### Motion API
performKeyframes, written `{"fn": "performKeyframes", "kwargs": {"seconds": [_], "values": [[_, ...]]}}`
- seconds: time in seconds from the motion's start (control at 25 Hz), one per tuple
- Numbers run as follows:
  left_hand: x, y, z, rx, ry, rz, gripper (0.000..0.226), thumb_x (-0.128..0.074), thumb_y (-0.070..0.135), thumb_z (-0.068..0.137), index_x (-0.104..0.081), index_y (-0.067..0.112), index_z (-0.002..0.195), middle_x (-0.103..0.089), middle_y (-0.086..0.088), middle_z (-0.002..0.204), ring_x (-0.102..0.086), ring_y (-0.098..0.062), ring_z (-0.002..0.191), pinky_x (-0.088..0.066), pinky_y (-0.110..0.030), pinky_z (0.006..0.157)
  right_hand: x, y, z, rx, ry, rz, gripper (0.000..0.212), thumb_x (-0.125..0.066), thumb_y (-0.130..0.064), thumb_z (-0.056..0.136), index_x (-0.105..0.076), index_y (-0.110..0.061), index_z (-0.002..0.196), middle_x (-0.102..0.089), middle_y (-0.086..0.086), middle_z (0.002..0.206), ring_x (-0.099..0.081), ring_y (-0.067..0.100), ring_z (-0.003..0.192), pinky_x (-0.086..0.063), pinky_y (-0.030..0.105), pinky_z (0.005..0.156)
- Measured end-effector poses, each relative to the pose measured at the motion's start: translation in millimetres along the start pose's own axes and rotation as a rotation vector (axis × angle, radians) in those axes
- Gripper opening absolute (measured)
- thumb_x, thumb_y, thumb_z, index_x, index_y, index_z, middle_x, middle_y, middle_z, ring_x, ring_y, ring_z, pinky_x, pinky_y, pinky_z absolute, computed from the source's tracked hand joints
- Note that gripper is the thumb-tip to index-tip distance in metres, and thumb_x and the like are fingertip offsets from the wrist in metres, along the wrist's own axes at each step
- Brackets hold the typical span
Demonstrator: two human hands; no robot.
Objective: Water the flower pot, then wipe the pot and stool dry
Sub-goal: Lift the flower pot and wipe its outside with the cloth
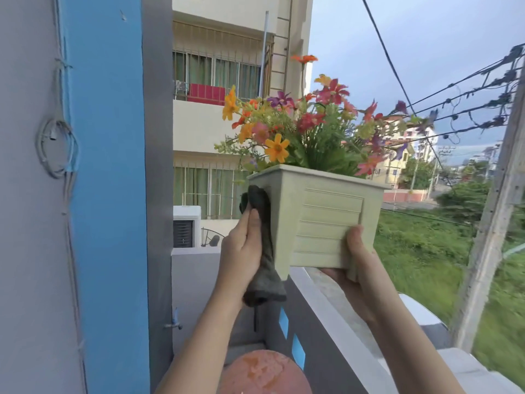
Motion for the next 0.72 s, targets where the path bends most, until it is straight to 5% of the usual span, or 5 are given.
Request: {"fn": "performKeyframes", "kwargs": {"seconds": [0.16, 0.28, 0.44, 0.56, 0.72], "values": [[-7.8, 24.6, -33.4, -0.242, -0.118, -0.136, 0.028, -0.037, 0.025, 0.1, -0.046, 0.04, 0.121, -0.047, 0.049, 0.116, -0.037, 0.017, 0.121, -0.027, 0.004, 0.089, 2.7, 13.0, -5.0, -0.028, 0.015, 0.003, 0.098, -0.081, -0.071, 0.038, -0.058, -0.021, 0.12, -0.072, 0.001, 0.113, -0.068, 0.017, 0.103, -0.06, 0.035, 0.075], [-4.2, 33.9, -23.0, -0.378, -0.158, -0.089, 0.032, -0.036, 0.026, 0.097, -0.044, 0.042, 0.124, -0.056, 0.041, 0.115, -0.047, 0.016, 0.114, -0.034, -0.003, 0.091, -2.7, 22.7, -10.8, -0.046, 0.017, 0.039, 0.101, -0.081, -0.07, 0.04, -0.055, -0.021, 0.125, -0.069, 0.004, 0.121, -0.065, 0.021, 0.11, -0.054, 0.043, 0.089], [9.8, -0.2, 2.9, -0.285, -0.036, 0.084, 0.037, -0.034, 0.034, 0.096, -0.043, 0.036, 0.132, -0.063, 0.014, 0.105, -0.055, 0.018, 0.088, -0.037, -0.001, 0.071, -0.3, 34.3, -22.4, -0.019, 0.08, 0.122, 0.078, -0.074, -0.062, 0.054, -0.058, -0.021, 0.118, -0.073, -0.001, 0.112, -0.069, 0.017, 0.102, -0.056, 0.043, 0.084], [14.8, -49.2, 10.2, -0.073, 0.027, 0.159, 0.038, -0.03, 0.032, 0.102, -0.046, 0.029, 0.135, -0.062, -0.004, 0.12, -0.057, -0.017, 0.107, -0.038, -0.018, 0.077, 6.5, 41.4, -24.2, -0.023, 0.142, 0.049, 0.101, -0.08, -0.068, 0.044, -0.053, -0.018, 0.128, -0.069, 0.003, 0.121, -0.065, 0.023, 0.111, -0.053, 0.049, 0.091], [-21.8, -145.3, 2.0, 0.357, -0.092, -0.023, 0.04, -0.035, 0.049, 0.092, -0.065, 0.024, 0.101, -0.068, -0.009, 0.099, -0.06, -0.03, 0.097, -0.046, -0.041, 0.086, 25.4, 52.9, -19.6, 0.03, 0.229, 0.005, 0.099, -0.078, -0.068, 0.051, -0.049, -0.02, 0.132, -0.067, 0.001, 0.123, -0.064, 0.021, 0.113, -0.056, 0.047, 0.085]]}}
Point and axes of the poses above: each hand's wrist, its own z-axis towards the middle knuckle, its own x-axis out of the back of the hand, y = z × x, the point moved 10 cm from there along z, towards the middle knuckle
